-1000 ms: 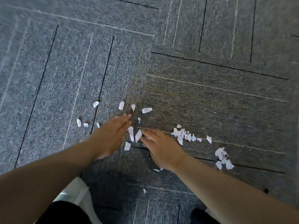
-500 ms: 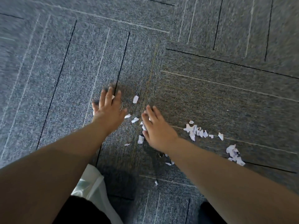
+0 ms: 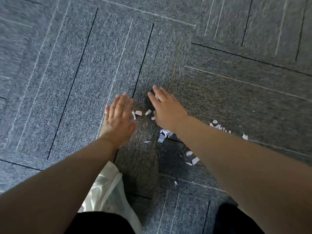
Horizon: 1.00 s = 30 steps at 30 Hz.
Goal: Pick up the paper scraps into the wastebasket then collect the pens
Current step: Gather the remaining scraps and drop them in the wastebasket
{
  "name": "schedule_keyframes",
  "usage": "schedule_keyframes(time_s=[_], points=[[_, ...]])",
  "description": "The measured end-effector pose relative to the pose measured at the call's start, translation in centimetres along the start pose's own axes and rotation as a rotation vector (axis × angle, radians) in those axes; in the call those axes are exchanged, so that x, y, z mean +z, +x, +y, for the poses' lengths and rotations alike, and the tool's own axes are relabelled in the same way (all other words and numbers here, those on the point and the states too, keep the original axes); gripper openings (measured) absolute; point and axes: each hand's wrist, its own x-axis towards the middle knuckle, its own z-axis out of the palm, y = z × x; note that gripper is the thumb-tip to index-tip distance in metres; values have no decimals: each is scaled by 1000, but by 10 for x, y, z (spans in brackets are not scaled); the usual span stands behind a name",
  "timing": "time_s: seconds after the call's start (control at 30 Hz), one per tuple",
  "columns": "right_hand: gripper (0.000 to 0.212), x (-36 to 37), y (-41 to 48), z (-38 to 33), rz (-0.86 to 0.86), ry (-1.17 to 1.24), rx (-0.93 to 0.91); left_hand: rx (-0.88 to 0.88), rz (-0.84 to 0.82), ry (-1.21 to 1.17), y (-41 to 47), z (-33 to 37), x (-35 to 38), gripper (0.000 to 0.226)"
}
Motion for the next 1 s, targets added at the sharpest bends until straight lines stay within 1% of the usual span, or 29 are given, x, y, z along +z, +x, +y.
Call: schedule_keyframes(time_s=[0.07, 0.1, 0.17, 0.23, 0.33, 0.4, 0.43, 0.5, 0.57, 0.6, 0.63, 0.67, 0.73, 0.8, 0.83, 0.87, 0.9, 0.97, 1.0], points=[[67, 2, 3, -9, -48, 2, 32, -124, -52, -59, 6, -5, -4, 69], [66, 8, -1, -12, -53, -2, 39, -155, -95, -95, 7, -5, -4, 70], [64, 22, -19, -16, -48, -10, 22, -141, -161, -139, 3, 0, 0, 70], [63, 35, -42, -17, -70, -54, -52, -91, -195, -144, -8, 7, 8, 70], [58, 49, -68, -10, -137, -123, -116, -9, -224, -139, -21, 17, 18, 66], [51, 48, -81, -2, -134, -136, -153, 78, -234, -134, -27, 24, 23, 63], [47, 45, -87, 2, -99, -117, -158, 140, -248, -143, -30, 29, 25, 61], [40, 40, -100, 12, 83, -65, -164, 283, -238, -131, -36, 36, 28, 58], [37, 42, -110, 28, 228, -51, -79, 401, -114, -60, -37, 38, 28, 56], [36, 41, -112, 34, 248, -53, -21, 407, -46, -21, -34, 38, 28, 58], [37, 41, -113, 39, 258, -59, 29, 376, -21, 20, -28, 38, 26, 63], [40, 41, -115, 43, 242, -57, 69, 327, -17, 46, -21, 37, 24, 68], [52, 42, -118, 48, 200, -68, 128, 260, -110, 85, -7, 38, 18, 76], [62, 42, -124, 47, 163, -62, 156, 303, -166, 139, -2, 44, 16, 77], [62, 43, -127, 46, 145, -55, 158, 327, -194, 143, -3, 49, 16, 77], [58, 44, -130, 45, 115, -43, 161, 342, -222, 144, -6, 53, 17, 78], [49, 47, -133, 45, 102, -18, 162, 345, -247, 145, -11, 58, 19, 78], [25, 51, -140, 45, 123, 50, 176, 351, -280, 153, -22, 66, 23, 78], [18, 52, -142, 45, 137, 86, 189, 364, -281, 153, -27, 69, 26, 79]])
